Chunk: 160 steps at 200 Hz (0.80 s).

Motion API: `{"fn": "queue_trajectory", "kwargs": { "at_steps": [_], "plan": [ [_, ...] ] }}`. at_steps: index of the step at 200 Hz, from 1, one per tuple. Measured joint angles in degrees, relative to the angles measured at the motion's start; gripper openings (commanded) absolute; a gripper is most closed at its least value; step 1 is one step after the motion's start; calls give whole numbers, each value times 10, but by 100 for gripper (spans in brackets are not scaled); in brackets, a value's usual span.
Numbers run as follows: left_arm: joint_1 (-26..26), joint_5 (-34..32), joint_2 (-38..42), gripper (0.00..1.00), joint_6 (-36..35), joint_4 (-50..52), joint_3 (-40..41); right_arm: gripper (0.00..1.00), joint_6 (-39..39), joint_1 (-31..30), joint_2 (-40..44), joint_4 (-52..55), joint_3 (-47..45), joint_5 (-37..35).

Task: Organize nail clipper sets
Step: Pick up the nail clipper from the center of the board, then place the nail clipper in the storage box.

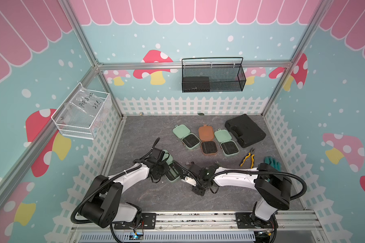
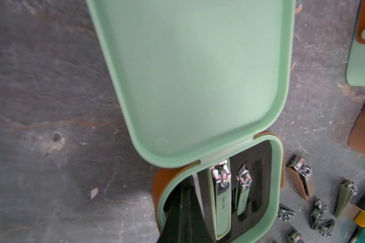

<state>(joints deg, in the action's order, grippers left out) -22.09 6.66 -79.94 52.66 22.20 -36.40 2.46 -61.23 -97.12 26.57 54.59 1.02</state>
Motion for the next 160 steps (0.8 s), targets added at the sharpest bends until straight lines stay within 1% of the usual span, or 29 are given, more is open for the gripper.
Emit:
{"fn": "queue_trajectory", "kwargs": {
  "at_steps": [45, 89, 124, 160],
  "plan": [
    [0, 0, 0, 0, 0, 0, 0, 4, 12, 0, -2, 21, 21, -8],
    [0, 0, 0, 0, 0, 0, 0, 4, 50, 2, -13, 15, 130, 1],
    [0, 0, 0, 0, 0, 0, 0, 3, 90, 14, -78, -11, 221, 14],
    [2, 1, 0, 0, 0, 0, 0, 4, 121, 39, -149, -22, 257, 27]
  ]
}}
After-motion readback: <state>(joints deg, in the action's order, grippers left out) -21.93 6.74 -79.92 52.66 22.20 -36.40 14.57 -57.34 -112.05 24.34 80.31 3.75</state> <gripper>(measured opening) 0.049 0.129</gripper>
